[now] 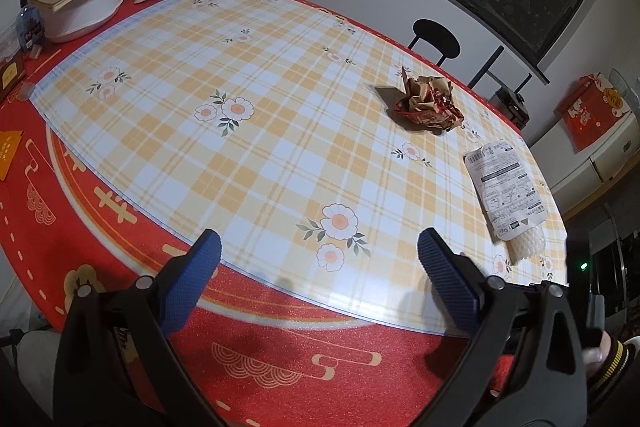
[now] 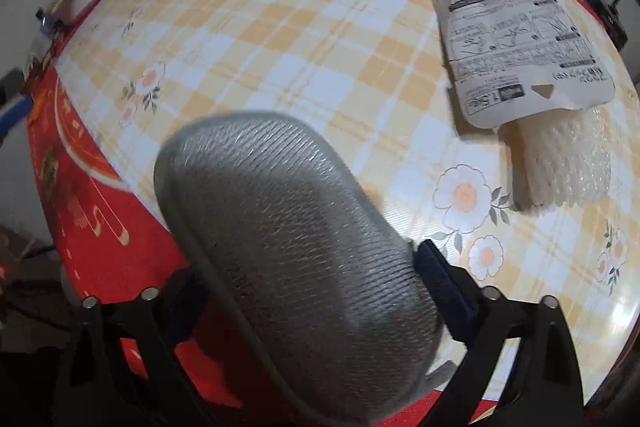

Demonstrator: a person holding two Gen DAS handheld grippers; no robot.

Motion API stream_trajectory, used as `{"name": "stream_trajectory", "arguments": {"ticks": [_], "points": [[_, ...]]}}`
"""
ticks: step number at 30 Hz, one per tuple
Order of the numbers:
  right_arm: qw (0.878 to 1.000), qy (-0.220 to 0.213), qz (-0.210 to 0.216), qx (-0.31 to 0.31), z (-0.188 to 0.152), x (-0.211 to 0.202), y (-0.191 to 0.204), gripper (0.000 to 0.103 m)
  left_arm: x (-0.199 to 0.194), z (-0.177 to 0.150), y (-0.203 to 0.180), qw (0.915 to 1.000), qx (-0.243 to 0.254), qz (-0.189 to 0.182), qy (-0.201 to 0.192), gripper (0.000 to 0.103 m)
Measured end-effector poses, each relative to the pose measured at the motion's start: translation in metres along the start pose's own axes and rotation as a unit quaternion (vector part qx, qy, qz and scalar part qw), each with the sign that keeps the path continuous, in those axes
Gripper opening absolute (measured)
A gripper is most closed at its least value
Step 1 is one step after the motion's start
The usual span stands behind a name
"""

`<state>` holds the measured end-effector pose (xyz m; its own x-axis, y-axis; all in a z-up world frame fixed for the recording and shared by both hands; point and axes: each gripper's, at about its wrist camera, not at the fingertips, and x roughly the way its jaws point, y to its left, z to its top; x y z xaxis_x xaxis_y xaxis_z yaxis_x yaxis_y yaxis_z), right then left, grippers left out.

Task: Collect trash
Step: 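Lower the right tool onto the silver mesh sponge and close on it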

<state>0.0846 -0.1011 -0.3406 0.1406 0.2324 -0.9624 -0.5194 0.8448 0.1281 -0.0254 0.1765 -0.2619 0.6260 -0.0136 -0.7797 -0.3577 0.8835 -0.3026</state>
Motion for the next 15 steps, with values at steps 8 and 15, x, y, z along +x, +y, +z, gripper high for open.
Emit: {"name": "stream_trajectory", "arguments": {"ticks": [8,15], "points": [[0.998,-0.038,0.045,0.034,0.006,-0.034,-0.025,0.043,0.012,0.009,-0.014,0.9999,0.011,-0.010,0.003,0.097],[0.992,-0.096,0.058,0.061,0.001,-0.074,-0.046,0.019,0.033,0.025,-0.052,0.9975,0.062,-0.033,0.010,0.097]]}}
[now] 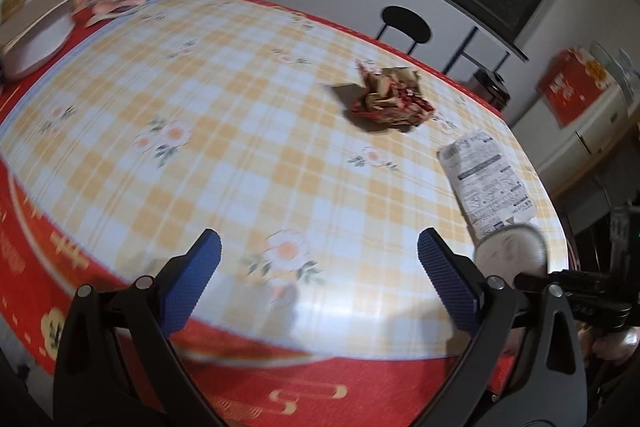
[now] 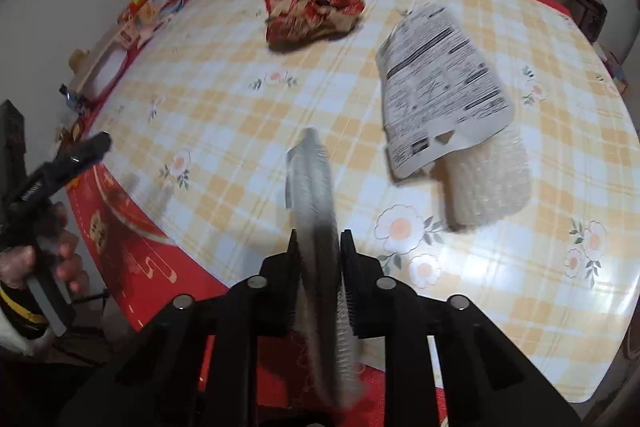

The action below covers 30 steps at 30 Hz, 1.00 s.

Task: Collect trash
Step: 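Lower the right tool onto the silver mesh sponge and close on it, then grasp the crumpled brown-red paper wrapper with the left tool while the right tool holds the sponge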

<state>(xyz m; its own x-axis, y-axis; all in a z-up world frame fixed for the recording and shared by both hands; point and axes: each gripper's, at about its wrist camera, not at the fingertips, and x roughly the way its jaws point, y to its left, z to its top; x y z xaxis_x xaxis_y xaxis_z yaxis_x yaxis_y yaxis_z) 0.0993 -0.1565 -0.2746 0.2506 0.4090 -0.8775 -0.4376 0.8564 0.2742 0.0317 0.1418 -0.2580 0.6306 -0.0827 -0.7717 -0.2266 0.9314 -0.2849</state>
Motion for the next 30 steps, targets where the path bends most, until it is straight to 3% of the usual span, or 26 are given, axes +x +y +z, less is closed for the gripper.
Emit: {"name": "stream_trajectory", "arguments": {"ticks": [9,14,19,23,30], "points": [[0.997,-0.061,-0.002,0.049,-0.003,-0.057,-0.037,0.018,0.055,0.058,-0.040,0.9986,0.032,-0.040,-0.009,0.097],[0.993,-0.082,-0.019,0.084,-0.014,-0.083,-0.064,0.018,0.108,0.100,-0.055,0.9985,0.003,-0.055,-0.005,0.097],[0.987,-0.095,-0.046,0.123,-0.028,-0.101,-0.091,0.019,0.167,0.140,-0.051,0.9949,-0.077,-0.065,0.010,0.097],[0.981,-0.099,-0.066,0.154,-0.041,-0.110,-0.111,0.018,0.195,0.151,-0.047,0.9922,-0.111,-0.055,0.016,0.096],[0.973,-0.101,-0.088,0.187,-0.058,-0.118,-0.131,0.019,0.232,0.149,-0.058,0.9950,-0.084,-0.036,0.041,0.093]]}}
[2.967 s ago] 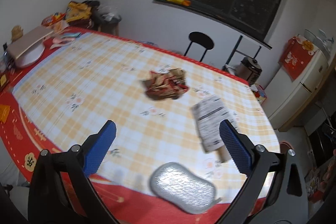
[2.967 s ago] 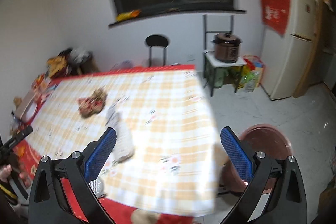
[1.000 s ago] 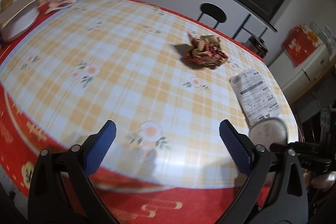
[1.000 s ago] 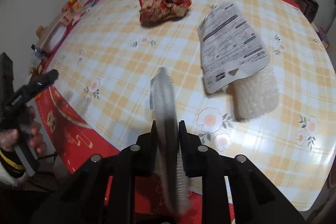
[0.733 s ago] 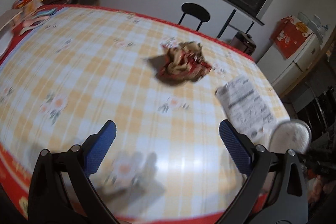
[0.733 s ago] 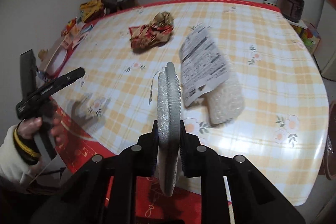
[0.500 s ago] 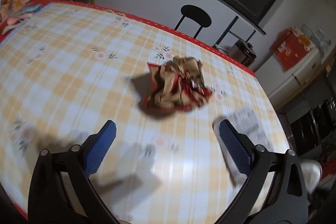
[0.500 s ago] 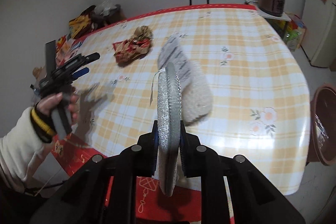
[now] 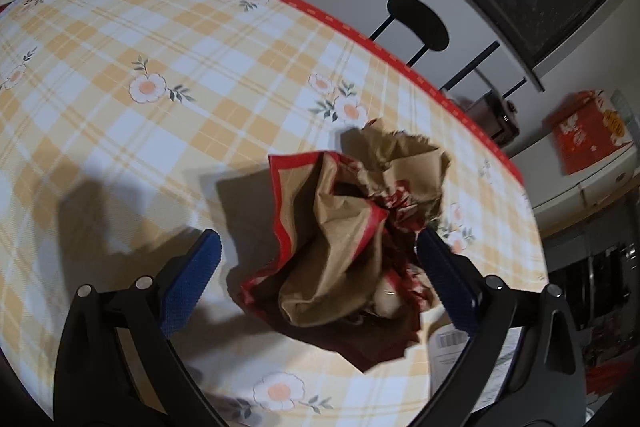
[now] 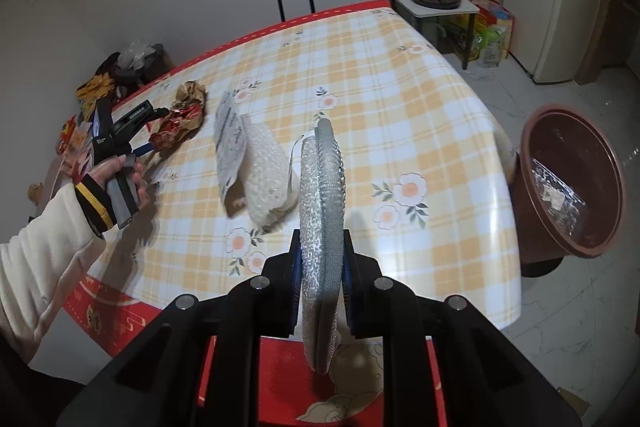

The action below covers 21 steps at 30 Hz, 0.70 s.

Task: Collect trash
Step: 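Grasp the crumpled brown-red paper wrapper with the left tool while the right tool holds the sponge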

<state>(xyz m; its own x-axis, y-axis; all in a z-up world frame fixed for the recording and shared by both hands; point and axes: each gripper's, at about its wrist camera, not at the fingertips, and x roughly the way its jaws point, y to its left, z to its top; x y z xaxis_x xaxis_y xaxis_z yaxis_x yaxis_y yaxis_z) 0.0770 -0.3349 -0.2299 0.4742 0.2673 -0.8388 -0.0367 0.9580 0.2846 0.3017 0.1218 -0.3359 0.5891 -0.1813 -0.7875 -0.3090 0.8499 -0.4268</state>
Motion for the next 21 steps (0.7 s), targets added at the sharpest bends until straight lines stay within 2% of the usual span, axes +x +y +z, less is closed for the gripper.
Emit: {"name": "stream_trajectory", "arguments": {"ticks": [4,5,6,8,12,21], "points": [[1.000,-0.004,-0.007,0.008,-0.002,-0.003,-0.005,0.019,0.000,-0.005,0.003,0.9996,-0.003,-0.029,-0.003,0.068],[1.000,-0.005,-0.007,0.008,0.000,-0.004,-0.005,0.019,-0.004,-0.006,0.001,0.9995,0.008,-0.029,-0.007,0.054],[1.000,-0.006,-0.008,0.008,0.000,-0.005,-0.006,0.019,-0.009,-0.007,-0.005,0.9989,0.029,-0.036,-0.010,0.048],[1.000,-0.010,-0.006,0.007,0.003,-0.004,-0.006,0.019,-0.016,-0.010,-0.011,0.9981,0.054,-0.028,-0.001,0.043],[1.000,-0.016,0.006,-0.003,0.009,-0.003,0.001,0.019,-0.032,-0.020,-0.009,0.9956,0.091,-0.024,-0.001,0.040],[0.998,-0.030,0.041,-0.027,0.016,-0.002,0.018,0.018,-0.114,-0.055,0.014,0.9949,0.092,-0.023,-0.036,0.040]]}}
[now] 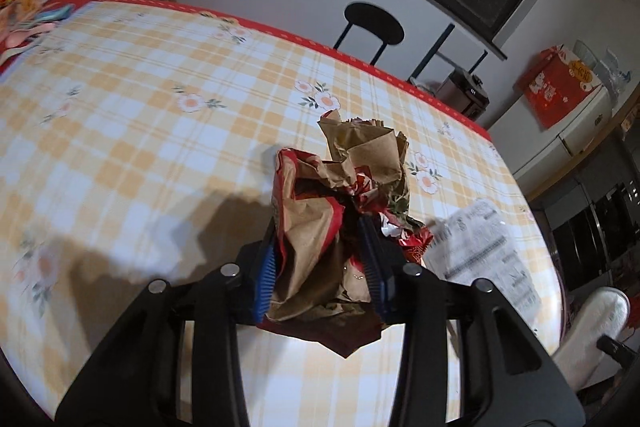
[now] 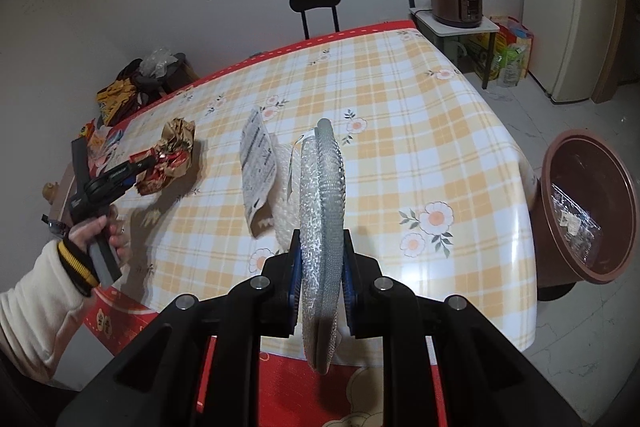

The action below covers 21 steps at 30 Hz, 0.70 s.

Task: Collect trash
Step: 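Grasp the crumpled brown-red paper wrapper with the left tool while the right tool holds the sponge, then carry the sponge in the right tool and wrapper in the left tool toward the brown bin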

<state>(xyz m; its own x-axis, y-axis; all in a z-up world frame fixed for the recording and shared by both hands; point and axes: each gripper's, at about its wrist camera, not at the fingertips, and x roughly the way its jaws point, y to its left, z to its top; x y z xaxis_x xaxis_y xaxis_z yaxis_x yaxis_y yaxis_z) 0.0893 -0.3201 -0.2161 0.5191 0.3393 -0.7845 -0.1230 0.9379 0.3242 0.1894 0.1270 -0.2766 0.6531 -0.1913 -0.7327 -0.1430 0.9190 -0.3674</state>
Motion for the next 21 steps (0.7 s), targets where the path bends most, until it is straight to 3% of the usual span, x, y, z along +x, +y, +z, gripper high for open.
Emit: {"name": "stream_trajectory", "arguments": {"ticks": [10,21], "points": [[0.999,-0.029,0.020,0.003,0.007,-0.017,-0.017,0.018,-0.095,-0.029,-0.040,0.9977,-0.006,-0.030,-0.061,0.041],[0.997,-0.073,0.018,0.023,0.025,-0.058,-0.090,0.018,-0.130,-0.051,-0.140,0.9934,0.041,-0.075,-0.077,0.041]]}}
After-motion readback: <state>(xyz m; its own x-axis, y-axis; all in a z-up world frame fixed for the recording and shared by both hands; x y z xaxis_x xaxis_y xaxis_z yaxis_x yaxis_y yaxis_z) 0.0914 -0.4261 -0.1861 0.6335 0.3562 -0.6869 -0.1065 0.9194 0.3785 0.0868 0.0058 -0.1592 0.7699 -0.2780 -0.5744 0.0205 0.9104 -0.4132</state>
